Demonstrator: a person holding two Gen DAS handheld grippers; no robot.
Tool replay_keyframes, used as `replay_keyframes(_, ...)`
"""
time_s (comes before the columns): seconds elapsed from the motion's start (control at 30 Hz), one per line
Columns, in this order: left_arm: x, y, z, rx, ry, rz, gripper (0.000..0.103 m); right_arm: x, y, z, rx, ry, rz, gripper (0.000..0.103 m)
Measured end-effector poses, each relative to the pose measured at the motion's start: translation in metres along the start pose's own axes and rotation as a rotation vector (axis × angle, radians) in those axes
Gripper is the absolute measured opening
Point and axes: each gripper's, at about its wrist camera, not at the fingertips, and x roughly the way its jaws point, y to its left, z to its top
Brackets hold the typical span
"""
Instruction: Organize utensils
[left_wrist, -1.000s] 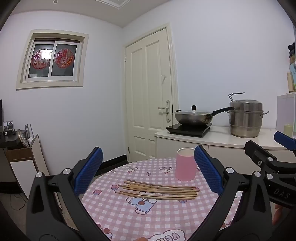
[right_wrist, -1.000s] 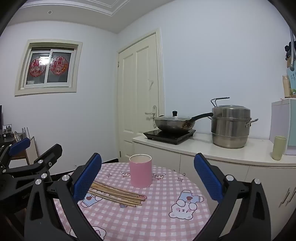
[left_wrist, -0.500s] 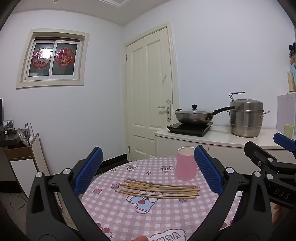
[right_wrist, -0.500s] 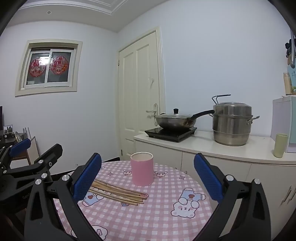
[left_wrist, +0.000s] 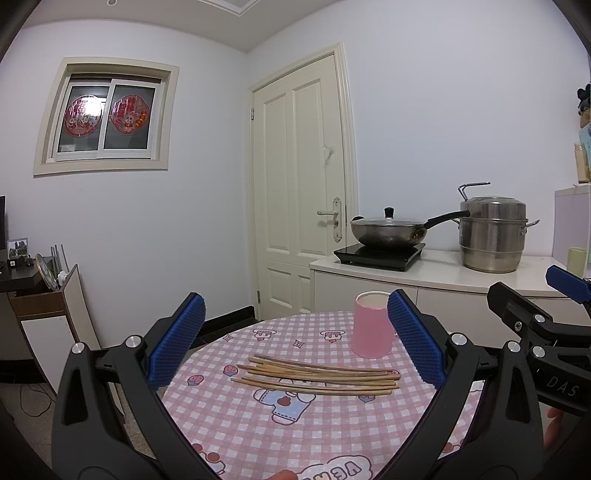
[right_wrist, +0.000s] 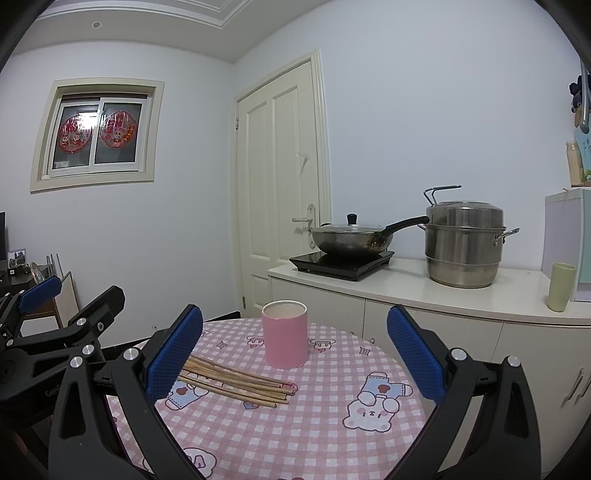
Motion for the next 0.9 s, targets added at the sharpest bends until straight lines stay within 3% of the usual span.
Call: replay_keyframes(0.9, 0.0017, 0.0006, 0.0003, -0.004, 0.004, -0.004, 0.097, 0.0008, -0.0001, -0.0029, 0.004, 0.006, 0.001, 0.096)
